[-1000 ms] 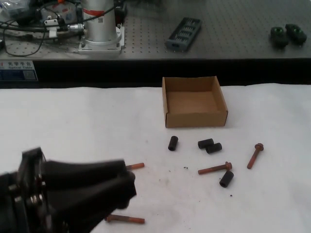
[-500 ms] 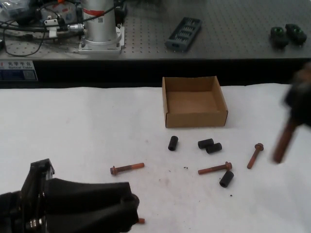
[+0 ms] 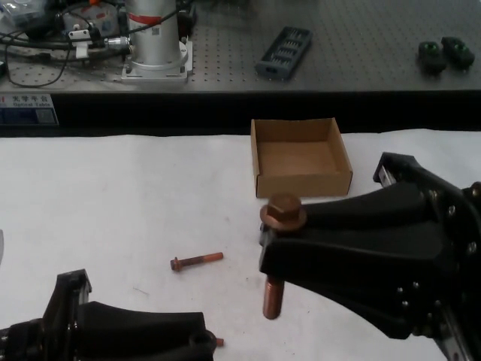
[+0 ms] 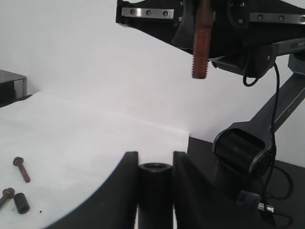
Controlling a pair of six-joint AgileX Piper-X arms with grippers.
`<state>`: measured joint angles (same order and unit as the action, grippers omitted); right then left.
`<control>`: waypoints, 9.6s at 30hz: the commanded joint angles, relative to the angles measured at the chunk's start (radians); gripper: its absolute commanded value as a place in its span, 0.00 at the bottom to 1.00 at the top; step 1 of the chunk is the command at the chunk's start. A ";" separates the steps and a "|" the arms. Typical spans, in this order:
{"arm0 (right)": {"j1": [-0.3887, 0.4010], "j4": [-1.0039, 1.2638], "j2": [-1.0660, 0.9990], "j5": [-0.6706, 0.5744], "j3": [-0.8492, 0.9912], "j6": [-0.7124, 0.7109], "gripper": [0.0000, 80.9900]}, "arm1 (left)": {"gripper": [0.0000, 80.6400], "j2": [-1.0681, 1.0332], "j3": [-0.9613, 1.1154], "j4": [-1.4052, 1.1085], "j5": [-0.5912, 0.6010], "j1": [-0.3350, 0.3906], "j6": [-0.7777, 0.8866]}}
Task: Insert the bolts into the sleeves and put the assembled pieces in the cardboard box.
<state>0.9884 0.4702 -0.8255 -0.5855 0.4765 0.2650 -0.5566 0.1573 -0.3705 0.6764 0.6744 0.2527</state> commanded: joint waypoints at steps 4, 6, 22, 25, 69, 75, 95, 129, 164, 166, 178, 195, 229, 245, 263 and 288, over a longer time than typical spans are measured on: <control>0.034 0.094 -0.047 0.037 0.004 -0.019 0.07 | 0.01 0.009 0.002 -0.013 0.010 0.004 0.011; 0.044 0.117 -0.072 0.037 0.004 -0.019 0.07 | 0.01 0.009 0.002 -0.028 0.010 0.011 0.011; 0.056 0.256 -0.120 0.037 0.004 -0.019 0.07 | 0.01 0.009 0.002 -0.173 0.010 0.063 -0.047; 0.056 0.260 -0.120 0.037 0.004 -0.019 0.07 | 0.01 0.009 0.002 -0.204 -0.003 0.063 -0.047; 0.094 0.352 -0.191 -0.008 0.004 -0.019 0.07 | 0.01 0.009 0.002 -0.289 0.011 0.063 0.109; 0.094 0.321 -0.191 -0.008 0.004 -0.019 0.07 | 0.01 0.009 0.002 -0.353 0.020 0.063 0.138; 0.106 0.322 -0.191 -0.008 0.004 0.026 0.07 | 0.01 0.009 0.002 -0.364 0.009 0.063 0.145; 0.132 0.321 -0.255 -0.015 0.004 0.064 0.01 | 0.01 0.009 0.004 -0.386 0.035 0.070 0.172; 0.132 0.374 -0.255 -0.053 0.006 0.101 0.69 | 0.01 0.009 0.004 -0.355 -0.042 0.070 0.153; 0.132 0.374 -0.252 -0.053 0.006 0.101 0.75 | 0.01 0.009 0.004 -0.355 -0.044 0.070 0.153; 0.047 0.457 -0.140 0.054 0.008 0.111 0.78 | 0.01 0.009 0.004 -0.355 -0.054 0.070 0.153; 0.024 -0.171 0.319 0.173 0.008 -0.070 0.78 | 0.01 -0.118 0.279 0.081 -0.472 0.070 -0.006; 0.024 -1.016 0.772 0.254 0.008 -0.131 0.78 | 0.01 -1.316 1.332 0.395 -0.478 -0.117 0.007; 0.024 -1.019 0.772 0.254 0.008 -0.127 0.78 | 0.01 -1.717 1.759 0.512 -0.534 -0.175 0.041; 0.024 -1.018 0.772 0.254 0.008 -0.130 0.78 | 0.01 -1.890 1.891 0.630 -0.471 -0.197 0.062; 0.024 -1.018 0.772 0.254 0.008 -0.130 0.78 | 0.41 -1.890 1.891 0.684 -0.395 -0.190 0.026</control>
<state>1.0171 -0.5493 -0.0604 -0.3236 0.4765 0.1471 -2.4483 2.0326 0.3143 0.2798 0.4801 0.2922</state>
